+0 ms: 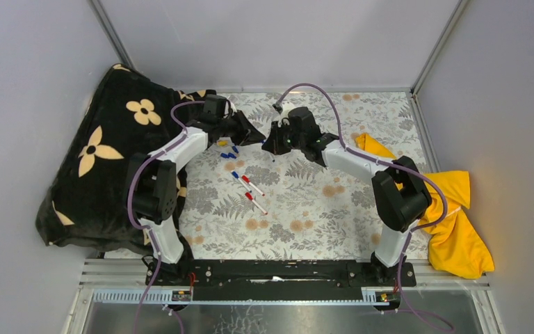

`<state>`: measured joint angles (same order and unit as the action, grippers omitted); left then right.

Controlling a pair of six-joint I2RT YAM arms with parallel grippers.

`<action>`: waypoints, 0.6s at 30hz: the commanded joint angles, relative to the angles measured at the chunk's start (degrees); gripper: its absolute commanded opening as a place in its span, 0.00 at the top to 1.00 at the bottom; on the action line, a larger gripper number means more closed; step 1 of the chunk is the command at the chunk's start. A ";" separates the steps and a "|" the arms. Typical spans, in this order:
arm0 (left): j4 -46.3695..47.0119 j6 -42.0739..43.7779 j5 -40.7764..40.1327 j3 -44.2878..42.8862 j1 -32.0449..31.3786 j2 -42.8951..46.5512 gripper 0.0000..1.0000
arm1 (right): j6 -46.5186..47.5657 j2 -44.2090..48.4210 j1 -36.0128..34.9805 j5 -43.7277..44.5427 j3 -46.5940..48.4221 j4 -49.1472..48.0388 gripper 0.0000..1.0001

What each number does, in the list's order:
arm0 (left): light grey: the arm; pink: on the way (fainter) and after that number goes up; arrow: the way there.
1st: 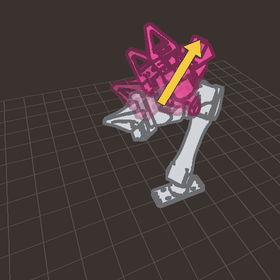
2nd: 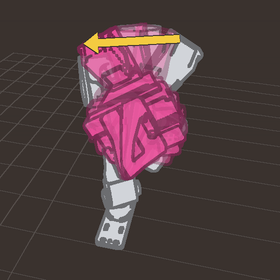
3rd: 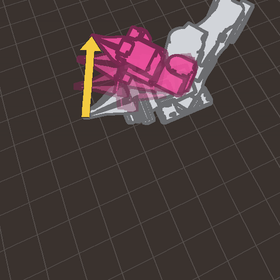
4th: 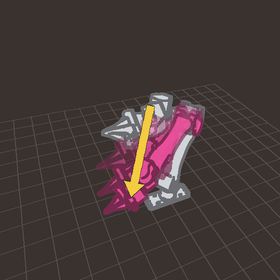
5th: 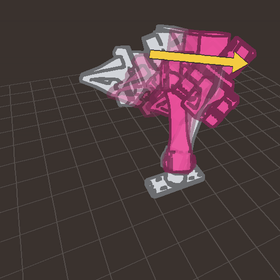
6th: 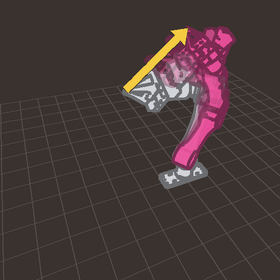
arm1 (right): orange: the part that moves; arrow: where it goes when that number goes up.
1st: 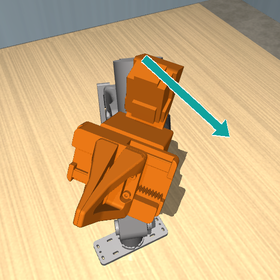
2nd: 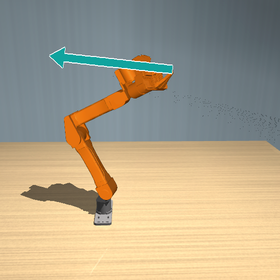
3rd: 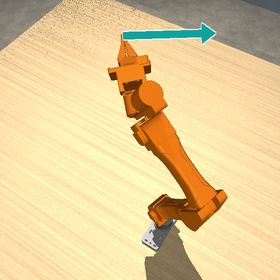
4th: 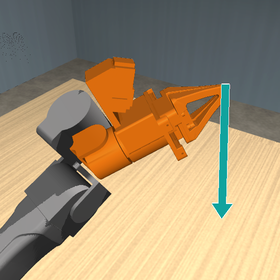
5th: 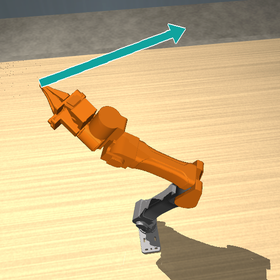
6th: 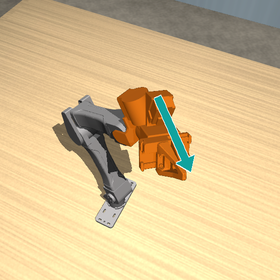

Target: Open the pen caps

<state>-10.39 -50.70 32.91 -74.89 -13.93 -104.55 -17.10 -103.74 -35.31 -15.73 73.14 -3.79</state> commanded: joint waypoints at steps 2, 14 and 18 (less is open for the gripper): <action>4.80 5.02 -21.91 -1.43 12.98 -2.18 1.00 | 2.82 7.62 0.24 -3.26 -3.37 17.01 1.00; 7.71 1.55 -24.95 1.28 15.44 -0.73 1.00 | 1.98 10.81 0.54 -3.36 -7.13 16.27 1.00; 10.92 -1.83 -25.50 4.69 15.60 1.25 1.00 | 0.03 10.93 0.59 -3.84 -9.44 13.01 1.00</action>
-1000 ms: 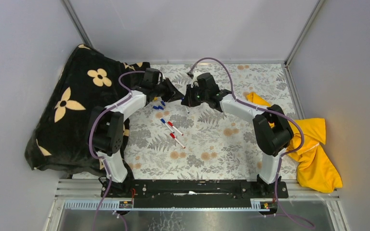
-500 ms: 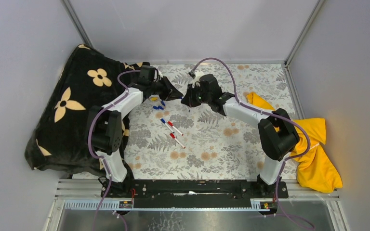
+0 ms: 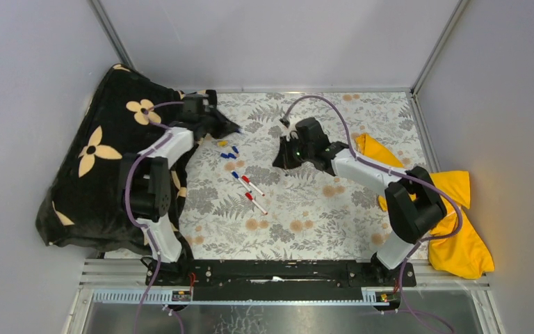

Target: Open the pen caps

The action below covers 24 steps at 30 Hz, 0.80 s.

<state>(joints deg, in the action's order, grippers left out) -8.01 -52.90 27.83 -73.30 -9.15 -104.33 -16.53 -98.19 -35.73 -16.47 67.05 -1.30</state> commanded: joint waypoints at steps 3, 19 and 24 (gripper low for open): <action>12.20 -3.25 -18.31 5.91 10.67 1.91 1.00 | -3.19 5.34 0.99 -3.67 -6.17 4.99 1.00; 5.55 2.62 -21.24 8.00 6.27 3.21 0.91 | 5.54 -3.57 2.11 10.84 8.35 12.86 1.00; 3.32 3.14 -24.11 9.43 5.82 2.93 0.84 | 7.93 -10.15 3.58 14.19 14.14 13.75 1.00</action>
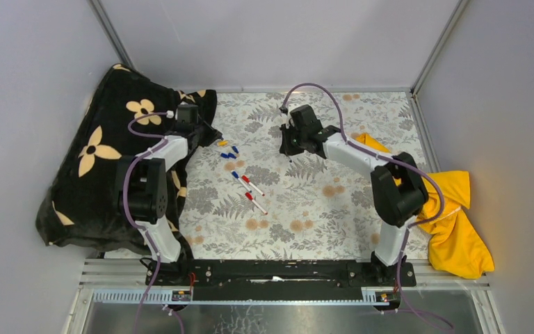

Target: Open the pen caps

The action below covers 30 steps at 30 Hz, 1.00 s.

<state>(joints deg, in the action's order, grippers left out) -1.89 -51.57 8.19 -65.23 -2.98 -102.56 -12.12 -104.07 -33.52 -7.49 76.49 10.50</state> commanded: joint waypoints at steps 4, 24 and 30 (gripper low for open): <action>-3.11 1.27 -5.29 1.75 -0.44 0.03 0.71 | 5.23 -8.81 2.20 8.43 8.37 2.25 1.00; -3.13 0.28 -6.70 1.42 -1.67 -1.36 0.56 | 10.99 -19.34 5.06 17.43 15.48 2.68 0.86; -2.77 -0.36 -7.28 1.86 -2.06 1.53 0.55 | 13.74 -21.22 5.39 19.13 16.30 0.50 0.69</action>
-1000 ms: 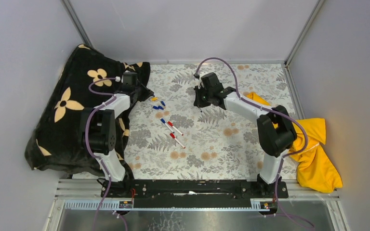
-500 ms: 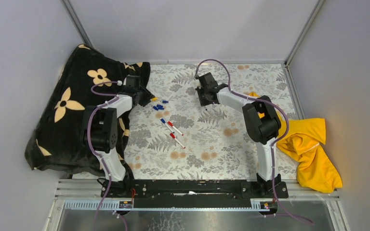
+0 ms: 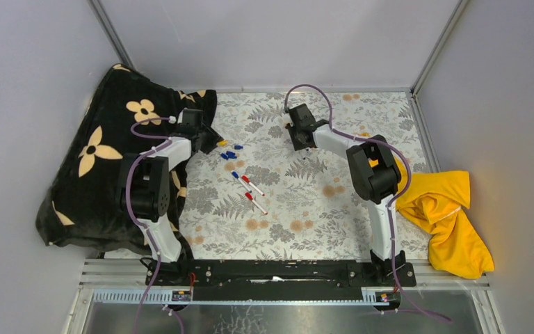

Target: Open the pen caps

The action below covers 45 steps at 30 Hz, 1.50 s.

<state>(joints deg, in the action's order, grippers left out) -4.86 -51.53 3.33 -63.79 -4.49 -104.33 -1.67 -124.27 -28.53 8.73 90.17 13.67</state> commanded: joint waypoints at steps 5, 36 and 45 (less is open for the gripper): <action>0.13 -0.55 -2.37 0.53 -1.20 4.71 0.55 | 4.02 -2.98 0.82 3.30 4.46 -2.41 0.64; 4.31 -6.23 4.84 15.75 -3.91 22.64 0.22 | 0.50 22.44 -11.70 -13.22 -15.39 -7.05 0.54; 3.56 -7.52 2.87 20.36 -4.47 30.97 0.22 | -1.45 18.59 -17.38 -12.86 -14.68 -7.17 0.53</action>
<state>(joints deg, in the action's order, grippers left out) -3.68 -57.78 7.14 -45.08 -8.62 -76.64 -1.19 -104.60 -43.24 -3.05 73.63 8.12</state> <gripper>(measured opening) 0.779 0.467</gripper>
